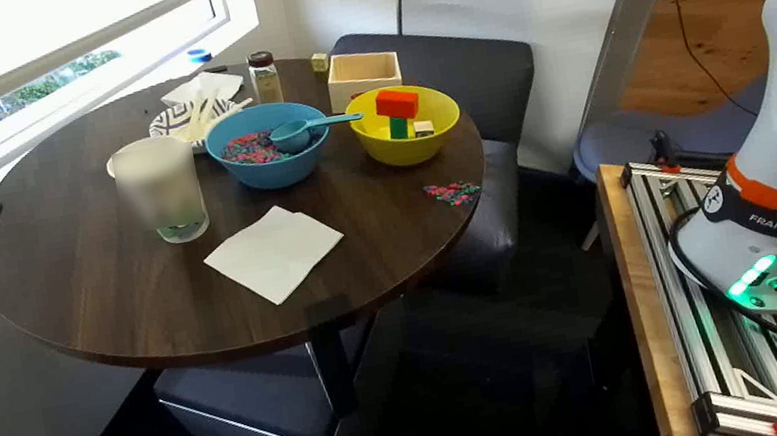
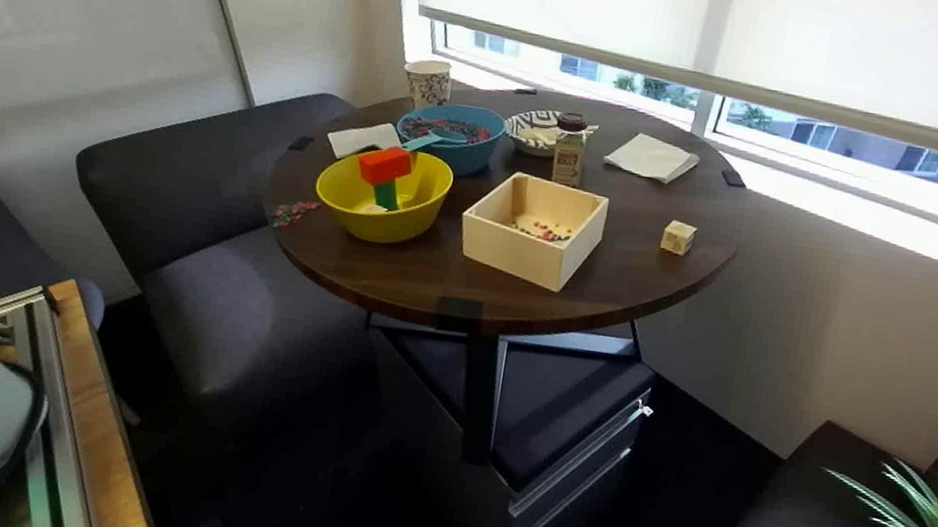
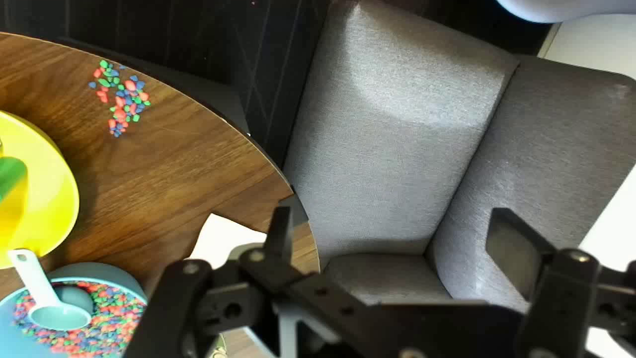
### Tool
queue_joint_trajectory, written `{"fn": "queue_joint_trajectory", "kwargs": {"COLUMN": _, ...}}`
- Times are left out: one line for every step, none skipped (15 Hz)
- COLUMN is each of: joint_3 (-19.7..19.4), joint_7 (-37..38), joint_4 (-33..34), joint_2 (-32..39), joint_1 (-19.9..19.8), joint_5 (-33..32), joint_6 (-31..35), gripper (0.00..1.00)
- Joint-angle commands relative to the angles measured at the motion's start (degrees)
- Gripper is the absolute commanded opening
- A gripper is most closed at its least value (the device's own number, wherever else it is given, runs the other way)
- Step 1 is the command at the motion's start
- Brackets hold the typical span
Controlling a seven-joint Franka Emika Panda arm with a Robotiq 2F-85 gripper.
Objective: Remove the blue scoop from the blue bowl put it in the yellow bowl
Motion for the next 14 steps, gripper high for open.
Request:
{"fn": "queue_joint_trajectory", "kwargs": {"joint_3": 0.8, "joint_7": -0.5, "joint_4": 0.2, "joint_2": 0.0, "joint_1": -1.1, "joint_5": 0.6, "joint_6": -0.4, "gripper": 1.00}}
{"fn": "queue_joint_trajectory", "kwargs": {"joint_3": 0.8, "joint_7": -0.5, "joint_4": 0.2, "joint_2": 0.0, "joint_1": -1.1, "joint_5": 0.6, "joint_6": -0.4, "gripper": 1.00}}
{"fn": "queue_joint_trajectory", "kwargs": {"joint_3": 0.8, "joint_7": -0.5, "joint_4": 0.2, "joint_2": 0.0, "joint_1": -1.1, "joint_5": 0.6, "joint_6": -0.4, "gripper": 1.00}}
{"fn": "queue_joint_trajectory", "kwargs": {"joint_3": 0.8, "joint_7": -0.5, "joint_4": 0.2, "joint_2": 0.0, "joint_1": -1.1, "joint_5": 0.6, "joint_6": -0.4, "gripper": 1.00}}
{"fn": "queue_joint_trajectory", "kwargs": {"joint_3": 0.8, "joint_7": -0.5, "joint_4": 0.2, "joint_2": 0.0, "joint_1": -1.1, "joint_5": 0.6, "joint_6": -0.4, "gripper": 1.00}}
{"fn": "queue_joint_trajectory", "kwargs": {"joint_3": 0.8, "joint_7": -0.5, "joint_4": 0.2, "joint_2": 0.0, "joint_1": -1.1, "joint_5": 0.6, "joint_6": -0.4, "gripper": 1.00}}
{"fn": "queue_joint_trajectory", "kwargs": {"joint_3": 0.8, "joint_7": -0.5, "joint_4": 0.2, "joint_2": 0.0, "joint_1": -1.1, "joint_5": 0.6, "joint_6": -0.4, "gripper": 1.00}}
{"fn": "queue_joint_trajectory", "kwargs": {"joint_3": 0.8, "joint_7": -0.5, "joint_4": 0.2, "joint_2": 0.0, "joint_1": -1.1, "joint_5": 0.6, "joint_6": -0.4, "gripper": 1.00}}
{"fn": "queue_joint_trajectory", "kwargs": {"joint_3": 0.8, "joint_7": -0.5, "joint_4": 0.2, "joint_2": 0.0, "joint_1": -1.1, "joint_5": 0.6, "joint_6": -0.4, "gripper": 1.00}}
{"fn": "queue_joint_trajectory", "kwargs": {"joint_3": 0.8, "joint_7": -0.5, "joint_4": 0.2, "joint_2": 0.0, "joint_1": -1.1, "joint_5": 0.6, "joint_6": -0.4, "gripper": 1.00}}
{"fn": "queue_joint_trajectory", "kwargs": {"joint_3": 0.8, "joint_7": -0.5, "joint_4": 0.2, "joint_2": 0.0, "joint_1": -1.1, "joint_5": 0.6, "joint_6": -0.4, "gripper": 1.00}}
{"fn": "queue_joint_trajectory", "kwargs": {"joint_3": 0.8, "joint_7": -0.5, "joint_4": 0.2, "joint_2": 0.0, "joint_1": -1.1, "joint_5": 0.6, "joint_6": -0.4, "gripper": 1.00}}
{"fn": "queue_joint_trajectory", "kwargs": {"joint_3": 2.8, "joint_7": 4.5, "joint_4": 0.8, "joint_2": 1.4, "joint_1": -3.3, "joint_5": 0.0, "joint_6": 3.2, "gripper": 1.00}}
{"fn": "queue_joint_trajectory", "kwargs": {"joint_3": 3.6, "joint_7": 7.3, "joint_4": 1.8, "joint_2": 2.7, "joint_1": -4.6, "joint_5": -0.4, "joint_6": 4.8, "gripper": 1.00}}
